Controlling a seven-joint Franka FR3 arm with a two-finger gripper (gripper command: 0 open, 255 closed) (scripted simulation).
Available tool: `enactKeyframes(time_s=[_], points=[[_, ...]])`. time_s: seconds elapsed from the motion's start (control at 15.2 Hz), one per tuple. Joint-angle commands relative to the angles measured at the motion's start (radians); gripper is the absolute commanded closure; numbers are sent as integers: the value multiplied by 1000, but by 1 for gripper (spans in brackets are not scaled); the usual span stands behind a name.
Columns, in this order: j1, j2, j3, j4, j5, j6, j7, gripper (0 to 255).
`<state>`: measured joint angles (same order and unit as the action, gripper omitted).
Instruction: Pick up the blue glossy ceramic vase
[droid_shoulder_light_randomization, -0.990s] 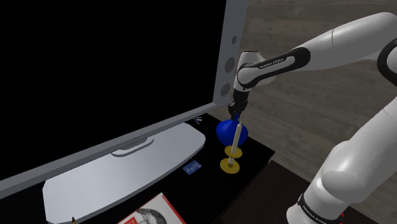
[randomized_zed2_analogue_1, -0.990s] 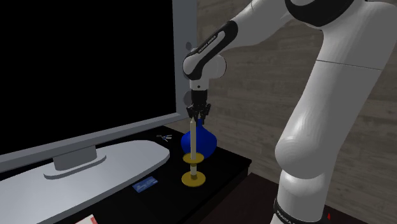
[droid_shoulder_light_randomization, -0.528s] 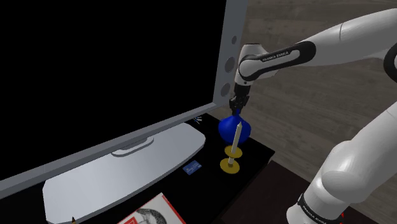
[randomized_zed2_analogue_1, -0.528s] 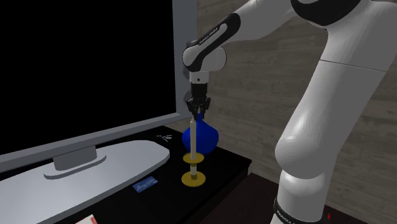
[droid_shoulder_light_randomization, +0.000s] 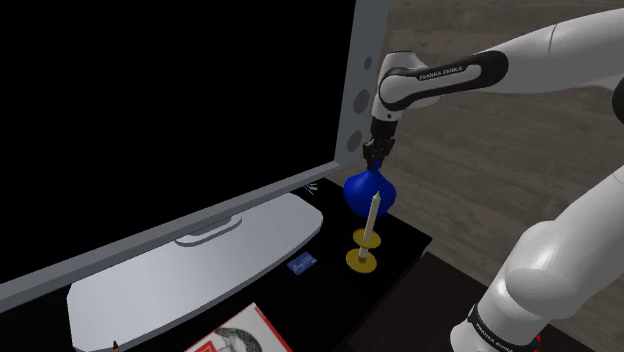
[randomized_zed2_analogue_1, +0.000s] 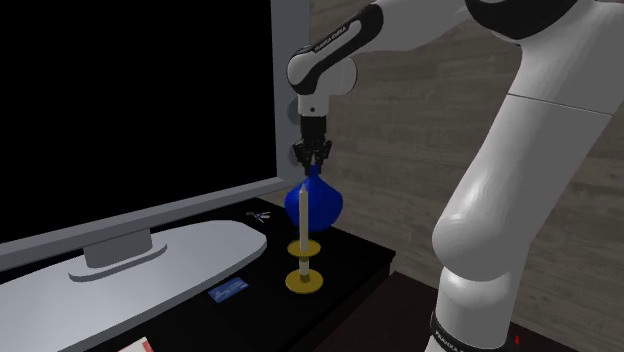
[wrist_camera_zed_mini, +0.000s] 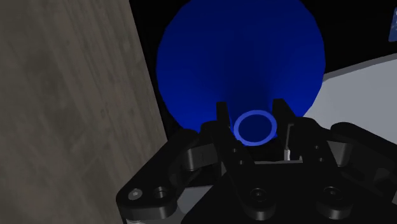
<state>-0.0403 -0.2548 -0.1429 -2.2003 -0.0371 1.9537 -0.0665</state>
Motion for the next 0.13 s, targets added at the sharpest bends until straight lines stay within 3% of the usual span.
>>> enactKeyframes(time_s=[0.0, 0.07], points=[[0, -6, 1, 13, 0, -18, 1, 255], [0, -5, 1, 13, 0, -18, 1, 255]])
